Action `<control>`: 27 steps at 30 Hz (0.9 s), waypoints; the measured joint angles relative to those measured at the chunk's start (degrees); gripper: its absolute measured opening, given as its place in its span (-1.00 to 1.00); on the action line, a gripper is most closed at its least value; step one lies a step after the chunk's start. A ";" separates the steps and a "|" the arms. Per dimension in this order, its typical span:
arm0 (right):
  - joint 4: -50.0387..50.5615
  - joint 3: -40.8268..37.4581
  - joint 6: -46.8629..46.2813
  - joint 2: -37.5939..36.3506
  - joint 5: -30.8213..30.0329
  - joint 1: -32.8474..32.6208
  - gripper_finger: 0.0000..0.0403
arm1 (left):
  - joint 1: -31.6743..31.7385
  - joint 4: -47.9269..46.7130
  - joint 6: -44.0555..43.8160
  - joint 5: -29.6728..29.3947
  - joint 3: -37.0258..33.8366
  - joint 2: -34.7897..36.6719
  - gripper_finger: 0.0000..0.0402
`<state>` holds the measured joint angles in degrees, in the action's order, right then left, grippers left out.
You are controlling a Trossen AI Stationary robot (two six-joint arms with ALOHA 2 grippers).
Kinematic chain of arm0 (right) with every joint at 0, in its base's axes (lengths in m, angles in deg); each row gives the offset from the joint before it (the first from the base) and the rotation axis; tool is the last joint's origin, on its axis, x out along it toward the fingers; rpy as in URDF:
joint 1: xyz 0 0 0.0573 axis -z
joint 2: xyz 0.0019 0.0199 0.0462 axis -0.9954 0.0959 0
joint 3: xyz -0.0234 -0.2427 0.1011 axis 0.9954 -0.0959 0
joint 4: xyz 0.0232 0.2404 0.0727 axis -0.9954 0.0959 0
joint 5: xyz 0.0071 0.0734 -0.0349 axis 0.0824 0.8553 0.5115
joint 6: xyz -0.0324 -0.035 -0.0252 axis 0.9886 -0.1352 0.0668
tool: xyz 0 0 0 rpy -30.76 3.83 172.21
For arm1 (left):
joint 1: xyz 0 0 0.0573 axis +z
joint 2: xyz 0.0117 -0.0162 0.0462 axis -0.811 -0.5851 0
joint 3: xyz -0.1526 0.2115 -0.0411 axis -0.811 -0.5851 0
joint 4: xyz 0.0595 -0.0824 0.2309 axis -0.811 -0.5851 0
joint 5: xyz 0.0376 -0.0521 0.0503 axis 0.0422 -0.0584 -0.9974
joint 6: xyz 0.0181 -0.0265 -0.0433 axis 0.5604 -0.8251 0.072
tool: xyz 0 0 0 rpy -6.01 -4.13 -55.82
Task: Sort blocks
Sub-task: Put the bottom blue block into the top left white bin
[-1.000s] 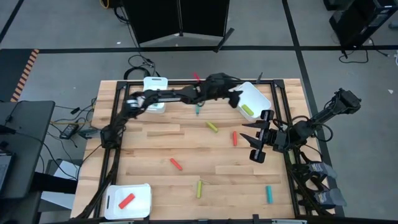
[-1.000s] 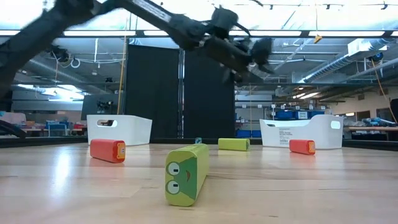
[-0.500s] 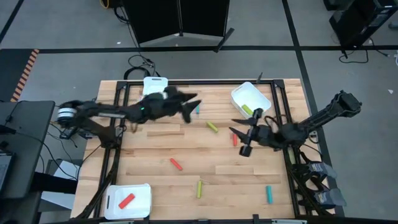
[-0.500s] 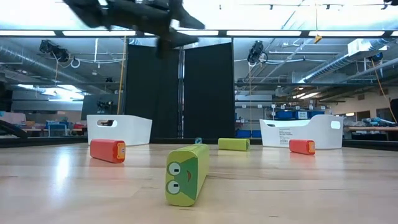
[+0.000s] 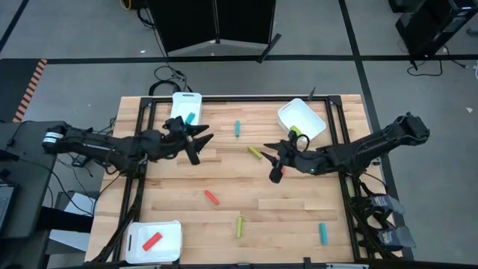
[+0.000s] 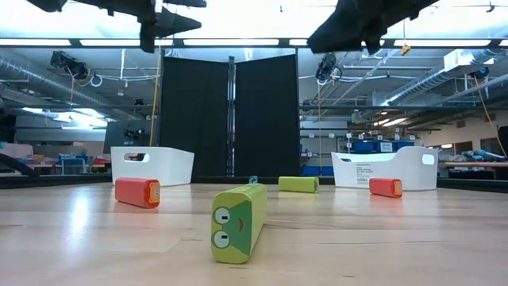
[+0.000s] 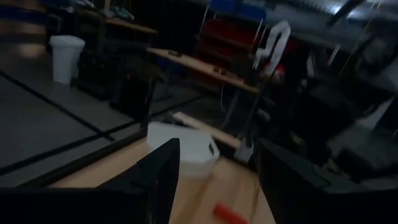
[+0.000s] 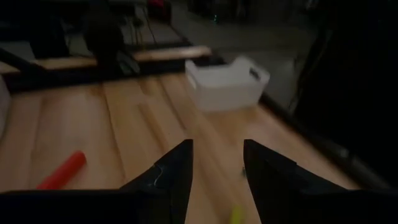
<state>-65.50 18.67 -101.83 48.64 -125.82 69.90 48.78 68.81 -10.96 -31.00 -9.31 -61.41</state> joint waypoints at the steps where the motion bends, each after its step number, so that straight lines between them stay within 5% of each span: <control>1: 2.69 0.84 -2.19 0.16 1.10 0.74 -0.24 | -0.97 -1.33 0.21 -0.70 -0.09 0.70 0.06; 13: 7.79 10.79 -9.22 15.52 14.24 16.23 -0.24 | -9.47 -1.55 4.92 -5.10 -0.02 6.84 0.06; 27: 8.75 23.07 -10.07 34.67 21.30 23.97 -0.04 | -14.12 -2.42 5.20 -7.50 -0.02 7.47 0.06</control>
<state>-56.75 41.74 -111.90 83.32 -104.52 93.87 34.66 66.39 -5.76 -38.50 -9.33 -53.94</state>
